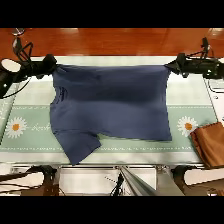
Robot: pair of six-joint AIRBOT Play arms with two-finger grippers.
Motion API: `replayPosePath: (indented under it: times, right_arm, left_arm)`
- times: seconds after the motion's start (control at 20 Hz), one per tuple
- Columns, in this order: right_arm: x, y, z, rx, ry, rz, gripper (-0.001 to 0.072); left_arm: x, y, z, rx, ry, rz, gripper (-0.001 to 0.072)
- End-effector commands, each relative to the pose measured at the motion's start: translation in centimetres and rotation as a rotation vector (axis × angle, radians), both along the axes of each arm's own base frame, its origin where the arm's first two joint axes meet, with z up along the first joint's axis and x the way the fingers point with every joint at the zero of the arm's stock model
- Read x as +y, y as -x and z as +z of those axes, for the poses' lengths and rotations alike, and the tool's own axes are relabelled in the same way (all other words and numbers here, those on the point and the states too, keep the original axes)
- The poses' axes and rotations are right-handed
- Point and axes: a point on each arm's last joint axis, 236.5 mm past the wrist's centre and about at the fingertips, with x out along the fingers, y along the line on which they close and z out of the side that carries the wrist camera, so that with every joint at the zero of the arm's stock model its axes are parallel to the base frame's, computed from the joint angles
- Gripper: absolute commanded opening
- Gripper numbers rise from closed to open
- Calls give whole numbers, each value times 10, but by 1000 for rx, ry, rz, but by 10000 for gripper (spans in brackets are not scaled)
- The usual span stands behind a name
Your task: Fold the shirts.
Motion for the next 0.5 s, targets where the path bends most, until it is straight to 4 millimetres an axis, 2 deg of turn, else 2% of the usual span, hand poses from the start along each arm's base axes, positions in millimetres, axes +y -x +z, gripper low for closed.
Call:
replayPosePath:
  times: [0.0, 0.1, 0.2, 0.35, 0.45]
  right_arm:
    - [8, -15, -37, 65, 3, 10, 21]
    - [9, -10, -52, 105, 37, 23, 22]
    - [5, -5, -52, 125, 39, 30, 22]
    - [-5, 12, -35, 154, -5, 89, 22]
    - [-7, 28, -31, 193, -34, 133, 22]
  left_arm:
    - [-6, -2, -37, 86, 50, -4, 16]
    - [-19, 14, -60, 167, 43, -95, 16]
    - [-24, 29, -70, 229, 58, -149, 16]
    - [-12, 41, -60, 270, 81, -194, 16]
    - [-4, 50, -53, 282, 75, -257, 16]
